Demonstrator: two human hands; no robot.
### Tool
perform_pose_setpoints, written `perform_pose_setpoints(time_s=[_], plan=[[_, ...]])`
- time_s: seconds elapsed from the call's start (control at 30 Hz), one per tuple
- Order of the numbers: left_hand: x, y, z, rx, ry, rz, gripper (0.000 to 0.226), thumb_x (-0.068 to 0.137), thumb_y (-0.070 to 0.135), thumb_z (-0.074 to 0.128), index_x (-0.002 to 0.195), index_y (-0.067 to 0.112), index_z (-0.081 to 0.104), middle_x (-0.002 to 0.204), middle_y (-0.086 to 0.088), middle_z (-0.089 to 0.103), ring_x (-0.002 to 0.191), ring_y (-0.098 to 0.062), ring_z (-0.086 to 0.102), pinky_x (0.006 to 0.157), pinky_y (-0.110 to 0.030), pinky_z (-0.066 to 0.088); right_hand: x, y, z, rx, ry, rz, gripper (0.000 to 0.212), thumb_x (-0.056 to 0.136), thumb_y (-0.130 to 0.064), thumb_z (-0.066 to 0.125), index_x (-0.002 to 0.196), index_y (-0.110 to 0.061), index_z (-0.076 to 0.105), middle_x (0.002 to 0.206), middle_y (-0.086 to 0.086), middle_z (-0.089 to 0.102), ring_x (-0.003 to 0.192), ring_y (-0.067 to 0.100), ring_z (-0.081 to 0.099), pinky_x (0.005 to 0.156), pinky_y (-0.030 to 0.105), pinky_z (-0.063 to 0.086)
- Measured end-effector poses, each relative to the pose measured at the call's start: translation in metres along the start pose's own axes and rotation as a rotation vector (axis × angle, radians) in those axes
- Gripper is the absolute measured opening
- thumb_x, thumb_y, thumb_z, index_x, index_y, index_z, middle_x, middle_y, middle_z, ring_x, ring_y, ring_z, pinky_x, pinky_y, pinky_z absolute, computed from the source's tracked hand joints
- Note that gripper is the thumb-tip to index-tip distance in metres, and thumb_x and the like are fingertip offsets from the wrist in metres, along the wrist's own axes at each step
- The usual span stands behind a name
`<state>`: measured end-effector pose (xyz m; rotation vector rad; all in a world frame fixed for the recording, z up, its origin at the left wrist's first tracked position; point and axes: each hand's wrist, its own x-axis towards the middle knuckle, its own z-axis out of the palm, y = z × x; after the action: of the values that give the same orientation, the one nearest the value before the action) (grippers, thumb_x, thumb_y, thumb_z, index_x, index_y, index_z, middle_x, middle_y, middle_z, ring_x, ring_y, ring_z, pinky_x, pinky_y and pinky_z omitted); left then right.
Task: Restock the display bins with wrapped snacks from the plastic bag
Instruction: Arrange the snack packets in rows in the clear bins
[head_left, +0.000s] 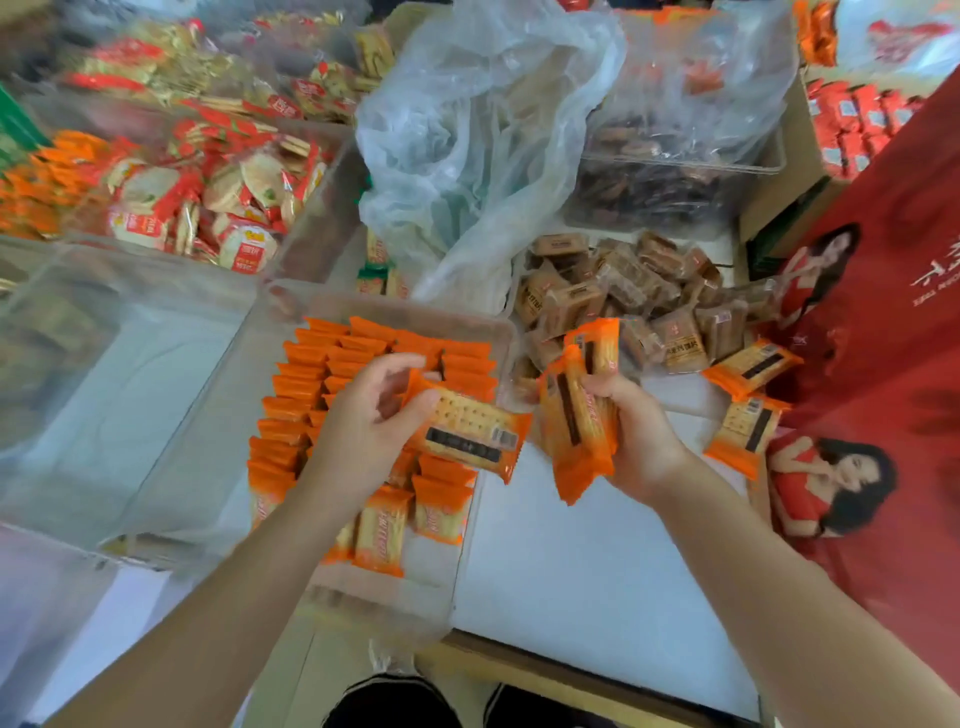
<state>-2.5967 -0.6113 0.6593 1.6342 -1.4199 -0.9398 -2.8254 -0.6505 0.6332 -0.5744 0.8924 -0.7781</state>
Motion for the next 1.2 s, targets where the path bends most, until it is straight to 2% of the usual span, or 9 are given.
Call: perform_pose_setpoints(time_s=[0.1,0.17,0.23,0.3,0.43,0.67,0.87,0.97,1.2], plan=[[-0.011,-0.025,-0.047,0.056,-0.050,-0.049,0.025,0.084,0.018,0.067,0.102,0.034,0.059,0.098,0.014,0.064,0.087,0.010,0.058,0.074,-0.010,0.041,0.006,0.018,0.038,0.011,-0.076,0.050,0.048,0.057,-0.026,0.070,0.102,-0.008,0.066,0.100,0.016,0.066,0.083,0.027,0.065,0.077,0.038,0.052],[-0.017,-0.042,-0.081,0.118,-0.136,-0.017,0.024,0.080,0.023,0.072,0.098,0.033,0.060,0.096,0.012,0.066,0.082,0.014,0.058,0.076,-0.009,0.042,0.010,0.028,0.065,-0.069,-0.080,0.042,0.049,0.065,-0.024,0.068,0.109,-0.006,0.060,0.097,0.014,0.065,0.077,0.022,0.066,0.064,0.031,0.054],[-0.021,-0.059,-0.112,0.234,-0.229,0.005,0.028,0.072,0.039,0.067,0.098,0.034,0.062,0.094,0.019,0.066,0.084,0.013,0.058,0.077,-0.006,0.041,0.015,0.037,0.088,-0.256,-0.032,-0.039,0.050,0.068,-0.021,0.069,0.115,-0.009,0.055,0.092,0.005,0.066,0.075,0.016,0.066,0.057,0.023,0.051],[-0.021,-0.077,-0.137,0.388,-0.351,0.036,0.032,0.070,0.047,0.064,0.099,0.034,0.065,0.090,0.023,0.067,0.084,0.007,0.060,0.075,-0.011,0.044,0.019,0.050,0.108,-0.468,0.055,-0.104,0.063,0.067,-0.014,0.079,0.123,-0.015,0.049,0.095,0.001,0.066,0.084,0.014,0.064,0.065,0.022,0.051],[-0.012,-0.110,-0.152,0.675,-0.652,0.075,0.026,0.085,0.021,0.066,0.111,0.026,0.065,0.101,0.013,0.065,0.087,-0.005,0.059,0.078,-0.022,0.045,0.022,0.085,0.139,-0.675,0.166,-0.110,0.068,0.071,-0.002,0.078,0.126,-0.018,0.041,0.095,-0.012,0.056,0.081,0.005,0.060,0.072,0.022,0.051],[0.015,-0.137,-0.148,0.823,-0.895,0.177,0.026,0.092,0.019,0.056,0.116,0.018,0.063,0.119,0.001,0.061,0.108,-0.015,0.054,0.090,-0.027,0.041,0.019,0.113,0.149,-0.142,0.094,-0.024,0.053,0.066,-0.011,0.057,0.120,-0.008,0.052,0.100,0.016,0.060,0.090,0.034,0.059,0.079,0.048,0.046],[0.025,-0.137,-0.153,0.933,-0.974,0.463,0.029,0.091,0.021,0.057,0.120,0.021,0.061,0.117,0.003,0.061,0.109,-0.016,0.051,0.091,-0.029,0.041,0.017,0.123,0.153,-0.182,0.134,-0.009,0.059,0.069,-0.017,0.059,0.127,-0.010,0.048,0.111,0.023,0.062,0.096,0.038,0.063,0.085,0.054,0.050],[0.020,-0.133,-0.168,0.750,-0.890,0.741,0.024,0.082,0.019,0.069,0.105,0.024,0.069,0.100,0.012,0.068,0.086,-0.014,0.050,0.073,-0.029,0.045,0.018,0.126,0.156,-0.265,0.161,-0.002,0.061,0.066,-0.024,0.072,0.123,-0.018,0.051,0.121,0.026,0.056,0.106,0.047,0.057,0.094,0.059,0.044],[0.011,-0.136,-0.192,0.906,-0.769,0.844,0.028,0.069,0.006,0.070,0.090,0.024,0.072,0.094,0.007,0.067,0.076,-0.017,0.064,0.051,-0.023,0.039,0.029,0.136,0.170,-0.442,0.245,0.012,0.071,0.067,-0.018,0.084,0.126,-0.025,0.045,0.109,0.005,0.064,0.098,0.026,0.065,0.078,0.037,0.054]])
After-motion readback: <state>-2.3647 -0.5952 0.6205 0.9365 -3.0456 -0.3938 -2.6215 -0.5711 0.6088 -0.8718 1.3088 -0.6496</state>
